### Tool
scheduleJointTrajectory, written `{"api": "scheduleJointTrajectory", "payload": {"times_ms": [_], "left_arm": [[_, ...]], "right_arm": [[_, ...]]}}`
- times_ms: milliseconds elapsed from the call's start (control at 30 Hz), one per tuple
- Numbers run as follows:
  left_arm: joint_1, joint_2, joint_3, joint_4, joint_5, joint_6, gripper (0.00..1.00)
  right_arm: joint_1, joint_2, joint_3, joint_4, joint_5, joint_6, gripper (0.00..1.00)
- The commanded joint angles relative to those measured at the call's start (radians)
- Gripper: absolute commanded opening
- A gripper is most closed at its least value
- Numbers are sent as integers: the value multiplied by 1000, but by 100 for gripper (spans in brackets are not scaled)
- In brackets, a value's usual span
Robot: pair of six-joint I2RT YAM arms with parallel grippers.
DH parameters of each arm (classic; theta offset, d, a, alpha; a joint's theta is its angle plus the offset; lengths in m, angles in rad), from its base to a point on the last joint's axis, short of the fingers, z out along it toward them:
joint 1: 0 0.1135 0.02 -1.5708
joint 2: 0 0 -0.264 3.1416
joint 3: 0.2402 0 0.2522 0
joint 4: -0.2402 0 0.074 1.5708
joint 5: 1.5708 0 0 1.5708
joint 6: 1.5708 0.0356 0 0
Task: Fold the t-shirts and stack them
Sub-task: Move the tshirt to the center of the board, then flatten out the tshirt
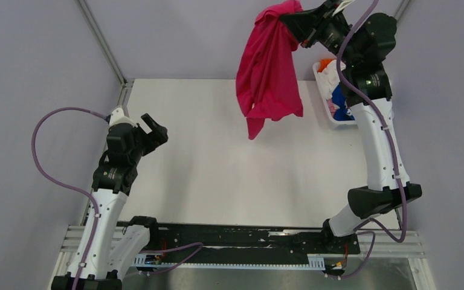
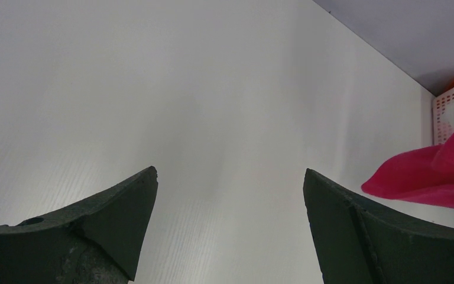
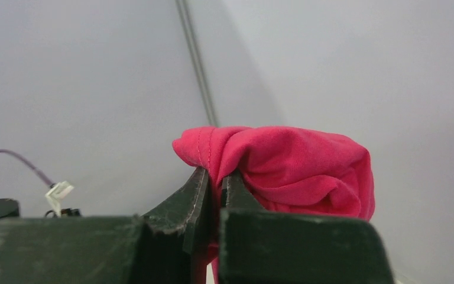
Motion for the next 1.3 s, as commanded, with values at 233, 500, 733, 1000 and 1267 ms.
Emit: {"api": "scheduleJointTrajectory", "payload": {"times_ms": [233,500,733,1000,1267], "left_arm": [[7,-39,20,-70,43,9,100],[7,20,-49,-26,287,29,100],[-51,126,-153,61,540,38,100],[-303,310,-156,204,464,-20,100],[-408,673,63,215,422,72,100]], "right_arm": [[151,-227,-448,143,129,151,0],[40,-446,-1234,54,329,300,15],[-94,-551,-1384,-132,535,273,100],[-94,-621,-1335,-135,546,132,100],[-93,-608,-1356,-115,501,93,100]]}}
